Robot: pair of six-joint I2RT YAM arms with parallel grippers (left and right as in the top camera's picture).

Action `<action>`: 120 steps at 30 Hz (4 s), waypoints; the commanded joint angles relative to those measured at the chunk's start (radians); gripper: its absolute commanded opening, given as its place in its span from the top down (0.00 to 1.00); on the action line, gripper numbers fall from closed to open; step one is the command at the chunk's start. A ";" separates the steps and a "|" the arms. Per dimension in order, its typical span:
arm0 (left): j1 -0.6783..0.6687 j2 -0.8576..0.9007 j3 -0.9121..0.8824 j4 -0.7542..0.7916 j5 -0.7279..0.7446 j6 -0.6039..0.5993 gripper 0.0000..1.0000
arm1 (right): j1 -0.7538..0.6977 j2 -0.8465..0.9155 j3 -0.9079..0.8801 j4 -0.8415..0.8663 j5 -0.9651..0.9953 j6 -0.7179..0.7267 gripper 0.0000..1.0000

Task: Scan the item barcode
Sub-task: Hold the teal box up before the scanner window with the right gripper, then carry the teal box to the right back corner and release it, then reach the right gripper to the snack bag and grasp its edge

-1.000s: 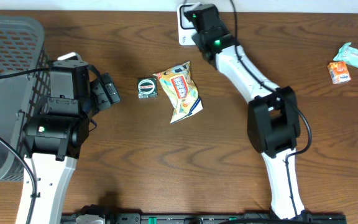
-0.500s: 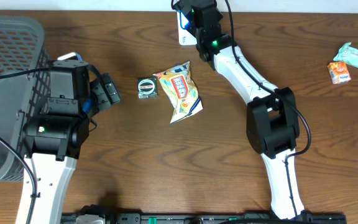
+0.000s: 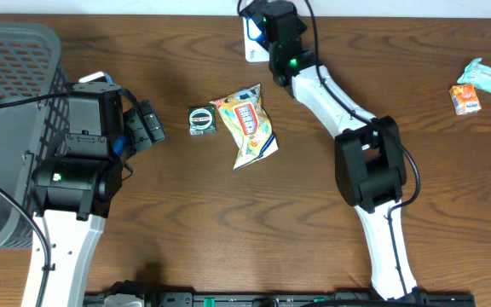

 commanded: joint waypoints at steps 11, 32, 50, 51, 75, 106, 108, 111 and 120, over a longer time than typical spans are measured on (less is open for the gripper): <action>0.004 -0.005 0.002 0.000 -0.006 0.013 0.03 | -0.316 -0.083 0.018 -0.449 0.340 0.126 0.99; 0.004 -0.005 0.002 0.000 -0.006 0.013 0.02 | -0.758 -0.083 0.018 -0.731 0.039 0.367 0.16; 0.004 -0.005 0.002 0.000 -0.006 0.013 0.02 | -0.558 -0.116 0.016 -0.835 -1.283 0.419 0.01; 0.004 -0.005 0.002 0.000 -0.006 0.013 0.02 | -0.534 -0.116 0.016 -0.840 -1.336 0.419 0.01; 0.004 -0.005 0.002 0.000 -0.006 0.013 0.02 | -0.075 -0.192 0.051 -0.848 -0.911 0.666 0.99; 0.004 -0.005 0.002 0.000 -0.006 0.013 0.02 | 0.101 -0.193 0.103 -1.232 -0.452 0.680 0.77; 0.004 -0.005 0.002 0.000 -0.006 0.013 0.02 | 0.109 -0.209 0.103 -1.274 -0.452 0.681 0.73; 0.004 -0.005 0.002 0.000 -0.006 0.013 0.02 | 0.127 -0.205 0.086 -1.365 -0.453 0.681 0.99; 0.004 -0.005 0.002 0.000 -0.006 0.013 0.03 | 0.177 -0.204 -0.138 -1.263 -0.447 0.731 0.99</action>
